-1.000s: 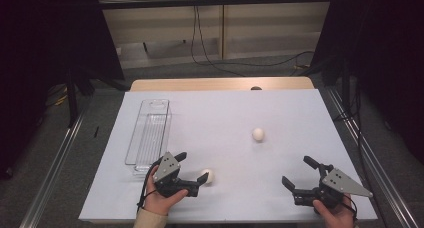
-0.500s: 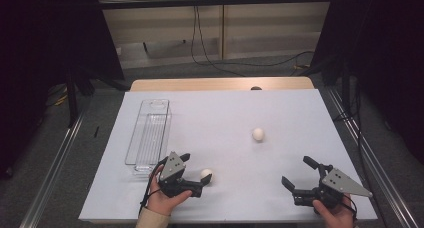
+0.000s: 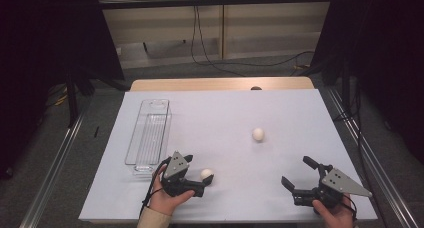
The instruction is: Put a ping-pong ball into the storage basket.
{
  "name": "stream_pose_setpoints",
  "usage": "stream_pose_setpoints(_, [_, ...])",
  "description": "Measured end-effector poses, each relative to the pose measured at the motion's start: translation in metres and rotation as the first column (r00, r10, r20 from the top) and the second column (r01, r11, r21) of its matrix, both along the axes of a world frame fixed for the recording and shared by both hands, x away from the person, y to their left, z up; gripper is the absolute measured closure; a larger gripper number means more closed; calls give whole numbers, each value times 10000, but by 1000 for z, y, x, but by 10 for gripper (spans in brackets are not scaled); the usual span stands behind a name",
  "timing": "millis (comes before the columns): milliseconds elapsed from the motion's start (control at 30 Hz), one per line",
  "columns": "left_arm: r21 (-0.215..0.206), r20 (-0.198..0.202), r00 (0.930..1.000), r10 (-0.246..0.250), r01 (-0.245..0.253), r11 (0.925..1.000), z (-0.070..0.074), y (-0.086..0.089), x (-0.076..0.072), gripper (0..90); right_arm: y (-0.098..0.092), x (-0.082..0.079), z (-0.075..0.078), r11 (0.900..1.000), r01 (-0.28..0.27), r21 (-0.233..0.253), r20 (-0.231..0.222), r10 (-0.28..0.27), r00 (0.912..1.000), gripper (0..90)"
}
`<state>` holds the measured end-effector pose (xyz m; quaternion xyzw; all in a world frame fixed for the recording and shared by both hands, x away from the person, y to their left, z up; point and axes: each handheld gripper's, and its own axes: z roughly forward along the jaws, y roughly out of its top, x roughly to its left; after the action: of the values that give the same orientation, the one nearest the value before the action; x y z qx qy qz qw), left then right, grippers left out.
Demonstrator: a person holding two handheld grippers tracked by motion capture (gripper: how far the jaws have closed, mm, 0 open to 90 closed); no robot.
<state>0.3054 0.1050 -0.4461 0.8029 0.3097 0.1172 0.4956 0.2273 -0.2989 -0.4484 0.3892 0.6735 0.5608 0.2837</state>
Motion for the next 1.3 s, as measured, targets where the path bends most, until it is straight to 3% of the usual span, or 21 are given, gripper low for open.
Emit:
stream_pose_setpoints(600, [573, -545, 9978, -379, 410, 9975, -1, -6, 1, 122, 0, 0, 0, 10000, 22, 25, -10, -22, 10000, 14])
stream_pose_setpoints(1300, [834, -1207, 9908, -613, 717, 9939, -4, -10, 3, 208, 0, 0, 0, 10000, 4, 4, -38, -4, 10000, 15])
